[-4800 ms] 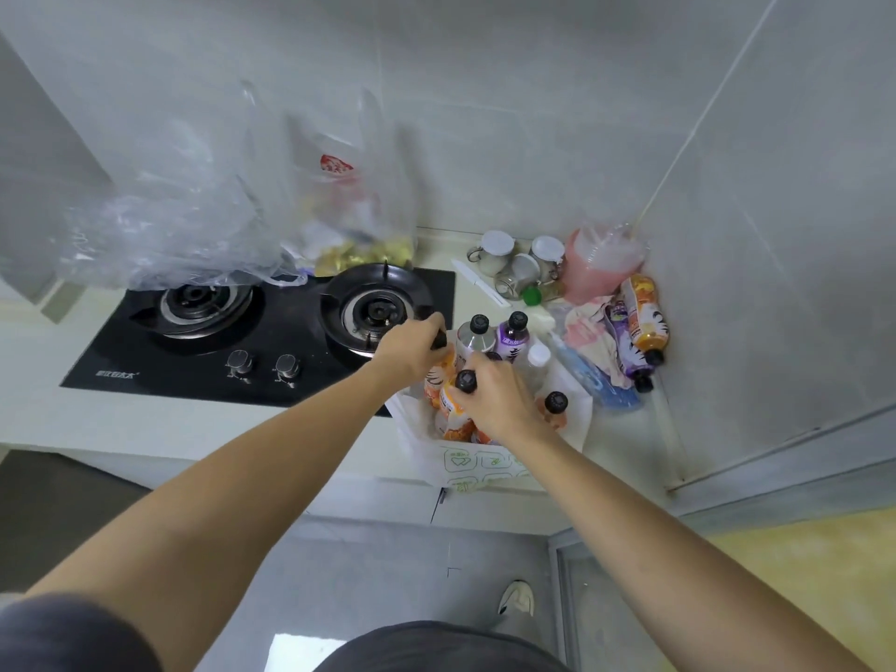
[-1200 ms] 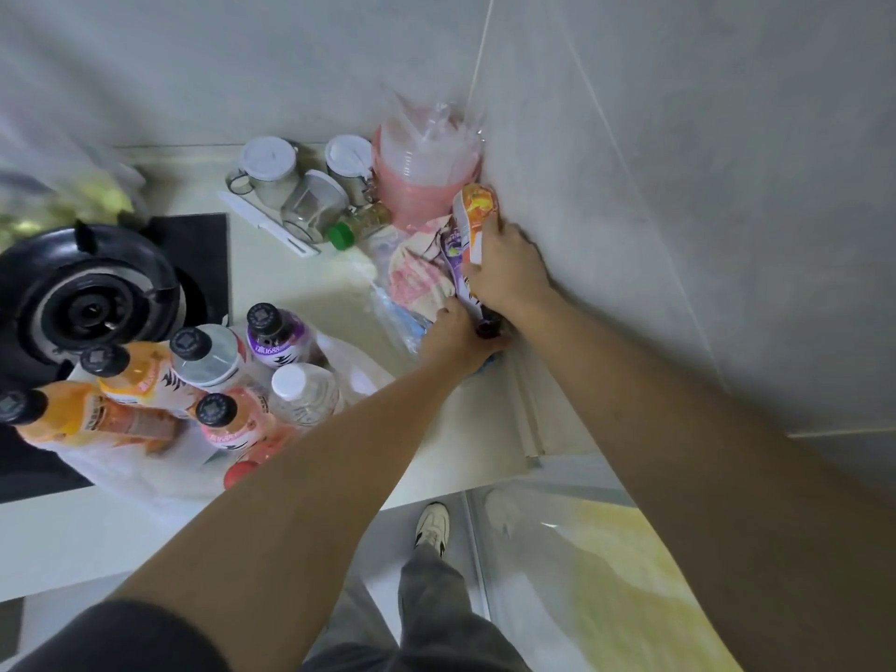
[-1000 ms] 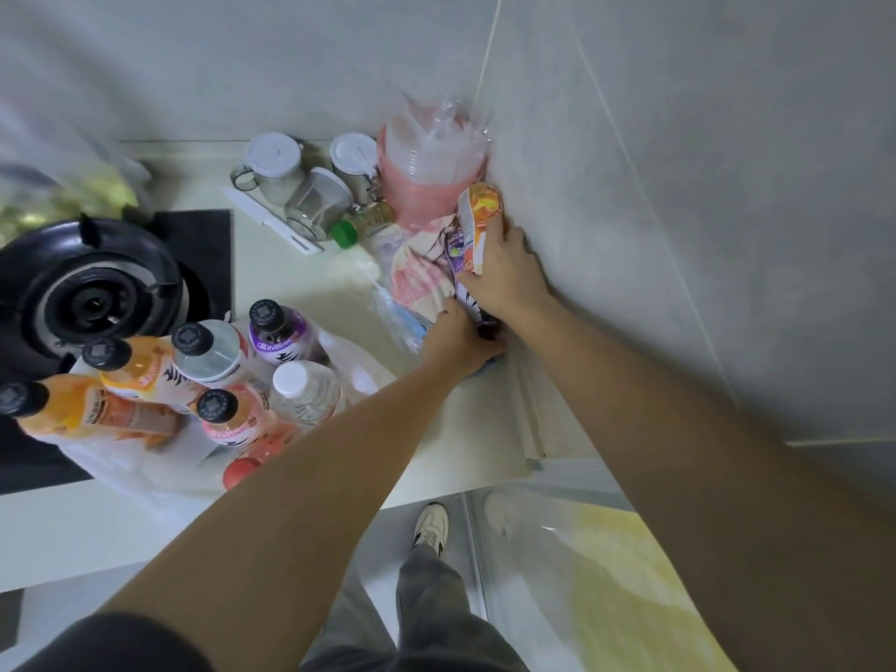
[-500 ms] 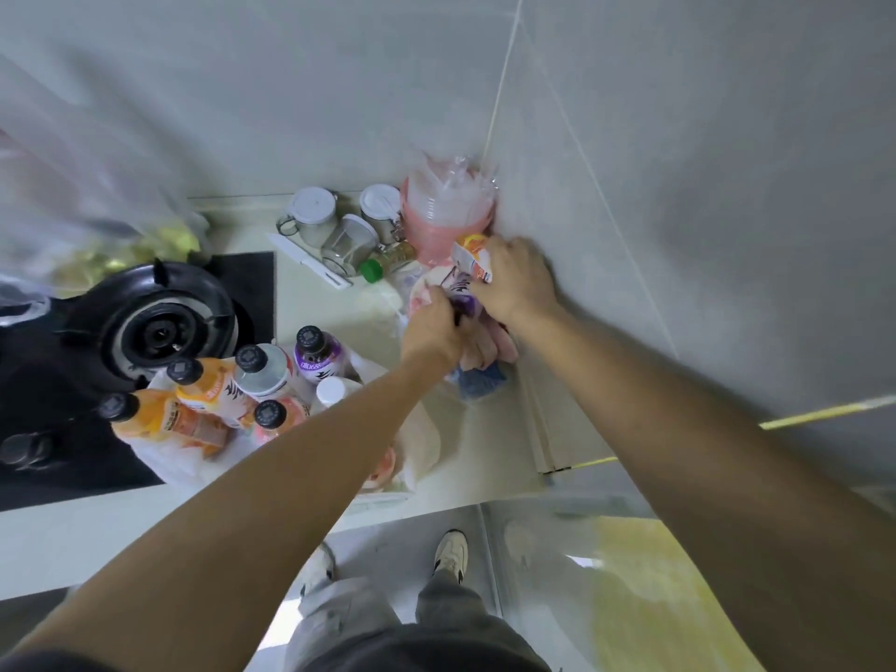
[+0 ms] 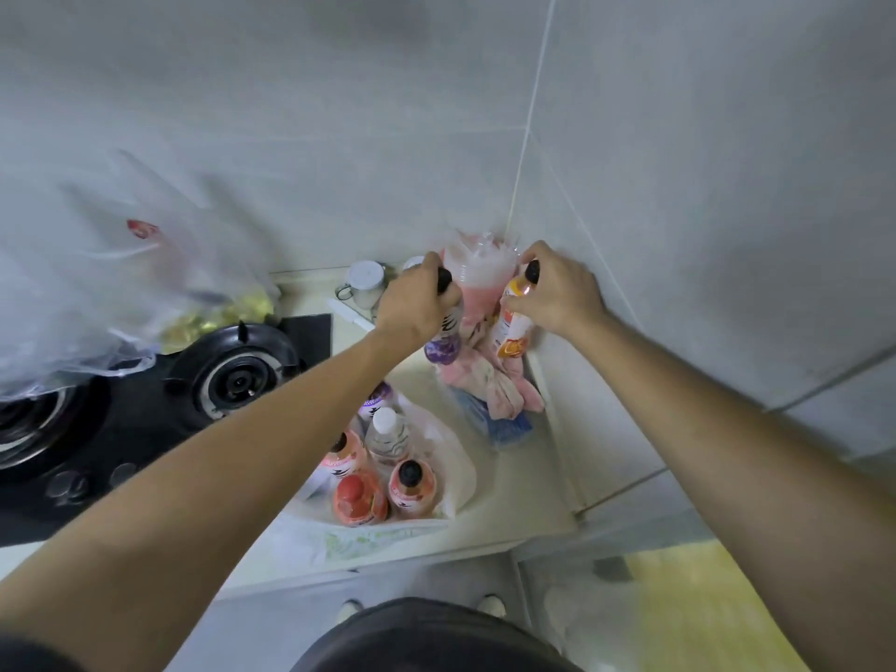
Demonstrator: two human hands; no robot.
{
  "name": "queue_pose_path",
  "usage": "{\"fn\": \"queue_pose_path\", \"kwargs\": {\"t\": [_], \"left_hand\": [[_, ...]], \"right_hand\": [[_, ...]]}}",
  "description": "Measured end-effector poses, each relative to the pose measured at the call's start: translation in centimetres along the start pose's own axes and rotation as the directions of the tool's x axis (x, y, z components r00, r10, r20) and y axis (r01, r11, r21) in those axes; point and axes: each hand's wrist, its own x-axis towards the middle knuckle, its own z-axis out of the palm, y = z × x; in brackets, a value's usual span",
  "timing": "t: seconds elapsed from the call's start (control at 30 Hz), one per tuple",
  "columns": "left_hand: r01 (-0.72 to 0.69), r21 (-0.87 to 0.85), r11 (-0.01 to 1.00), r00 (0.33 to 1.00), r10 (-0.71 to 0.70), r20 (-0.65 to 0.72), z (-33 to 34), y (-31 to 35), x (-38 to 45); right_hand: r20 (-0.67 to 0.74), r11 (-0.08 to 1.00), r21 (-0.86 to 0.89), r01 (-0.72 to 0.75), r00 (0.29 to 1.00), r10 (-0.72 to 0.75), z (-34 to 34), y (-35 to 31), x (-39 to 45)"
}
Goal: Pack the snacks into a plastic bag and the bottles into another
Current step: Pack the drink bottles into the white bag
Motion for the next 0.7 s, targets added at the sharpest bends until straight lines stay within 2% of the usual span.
{"fn": "queue_pose_path", "kwargs": {"t": [0.1,0.27,0.47,0.7], "left_hand": [[0.003,-0.053,0.999,0.998,-0.007,-0.07,-2.8,-0.4,-0.7],[0.046,-0.095,0.994,0.98,-0.064,-0.19,-6.8,-1.7,-3.0],[0.106,-0.059,0.993,0.934,-0.12,-0.338,-12.0,-2.8,-7.2],[0.107,-0.001,0.994,0.912,-0.098,-0.397,-18.5,-5.5,-13.2]], "right_hand": [[-0.025,0.996,0.085,0.009,1.0,-0.007,-0.2,-0.8,-0.3],[-0.067,0.934,0.353,0.063,0.997,-0.042,0.2,-3.8,-0.9],[-0.062,0.895,0.399,0.2,0.98,-0.191,0.4,-8.5,-2.9],[-0.054,0.869,0.396,0.297,0.952,-0.301,0.4,-14.2,-7.9]]}}
